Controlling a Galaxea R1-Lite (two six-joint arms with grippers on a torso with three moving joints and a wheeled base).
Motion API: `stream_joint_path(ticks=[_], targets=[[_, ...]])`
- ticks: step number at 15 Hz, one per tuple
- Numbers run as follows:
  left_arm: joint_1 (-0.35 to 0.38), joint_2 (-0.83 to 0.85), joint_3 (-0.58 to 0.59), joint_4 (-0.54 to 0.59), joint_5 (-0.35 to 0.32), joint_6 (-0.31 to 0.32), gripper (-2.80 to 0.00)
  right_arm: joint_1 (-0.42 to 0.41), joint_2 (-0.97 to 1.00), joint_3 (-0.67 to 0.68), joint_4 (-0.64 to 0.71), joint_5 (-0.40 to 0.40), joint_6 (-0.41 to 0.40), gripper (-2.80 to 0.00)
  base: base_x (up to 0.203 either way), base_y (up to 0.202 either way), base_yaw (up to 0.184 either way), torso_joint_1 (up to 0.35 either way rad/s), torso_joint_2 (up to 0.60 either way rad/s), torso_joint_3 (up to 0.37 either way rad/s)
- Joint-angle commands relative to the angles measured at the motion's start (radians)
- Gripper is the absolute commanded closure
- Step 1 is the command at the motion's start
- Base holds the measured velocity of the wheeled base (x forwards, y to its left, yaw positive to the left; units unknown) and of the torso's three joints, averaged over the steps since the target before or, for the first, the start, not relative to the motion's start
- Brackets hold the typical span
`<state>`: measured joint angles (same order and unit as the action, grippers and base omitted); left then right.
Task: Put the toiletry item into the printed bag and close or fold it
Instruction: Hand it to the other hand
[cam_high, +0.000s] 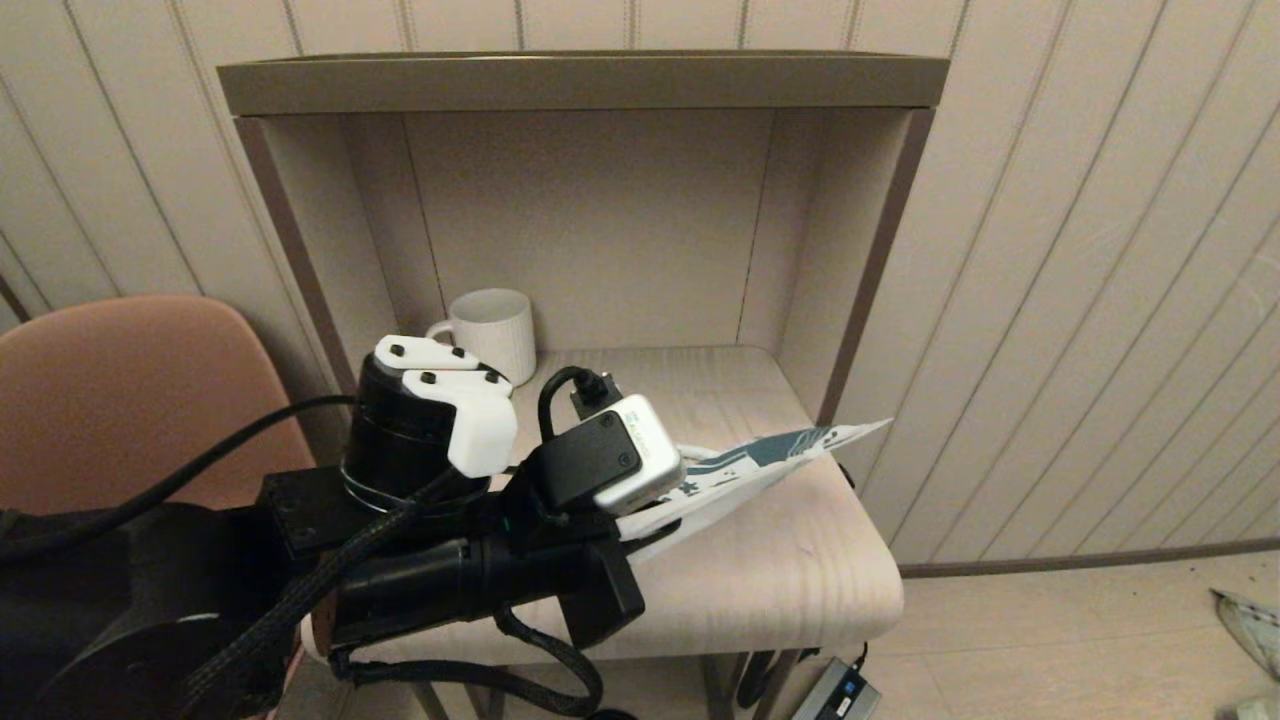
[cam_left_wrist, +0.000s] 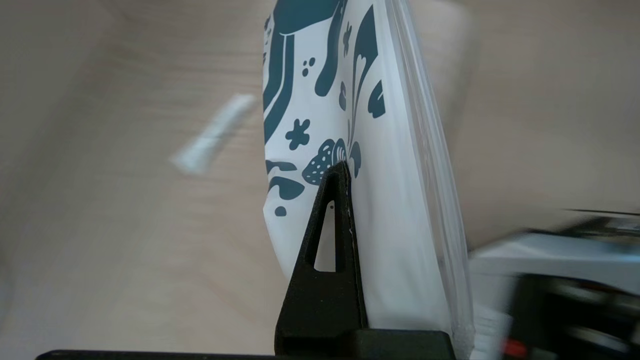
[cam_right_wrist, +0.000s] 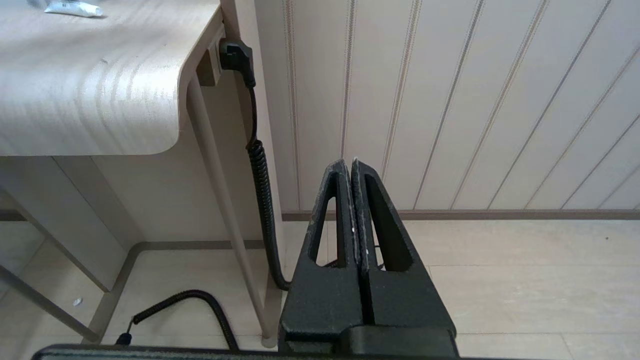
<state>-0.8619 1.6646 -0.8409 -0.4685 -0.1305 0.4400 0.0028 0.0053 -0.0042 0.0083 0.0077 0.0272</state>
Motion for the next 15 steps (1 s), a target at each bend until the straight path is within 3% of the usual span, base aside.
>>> stream_joint_path(ticks=[1,3,7,9,12,15], targets=[[0.002,-0.06,0.047,-0.014,0.018,0.025,0.0,0.0,0.003,-0.015,0.036,0.001,0.0,0.0,0.0,0.0,0.0,0.0,0.0,0.0],[0.001,-0.098,0.075,-0.016,0.02,0.039,0.0,0.0,0.008,-0.119,0.155,0.013,0.001,0.0,0.0,0.0,0.0,0.0,0.0,0.0],[0.001,-0.102,0.088,-0.015,-0.025,0.032,0.0,-0.001,0.093,-0.463,0.405,0.143,0.033,0.0,0.0,0.0,0.0,0.0,0.0,0.0],[0.001,-0.101,0.086,-0.009,-0.087,0.021,0.0,0.032,0.285,-0.57,0.404,0.167,0.101,0.0,0.0,0.0,0.0,0.0,0.0,0.0],[0.003,-0.097,0.079,-0.005,-0.157,-0.061,0.0,0.198,0.592,-0.698,0.32,0.179,0.195,0.0,0.0,0.0,0.0,0.0,0.0,0.0],[0.069,-0.117,0.071,0.008,-0.291,-0.094,0.0,0.267,0.888,-0.809,0.236,0.242,0.234,0.0,0.0,0.0,0.0,0.0,0.0,0.0]])
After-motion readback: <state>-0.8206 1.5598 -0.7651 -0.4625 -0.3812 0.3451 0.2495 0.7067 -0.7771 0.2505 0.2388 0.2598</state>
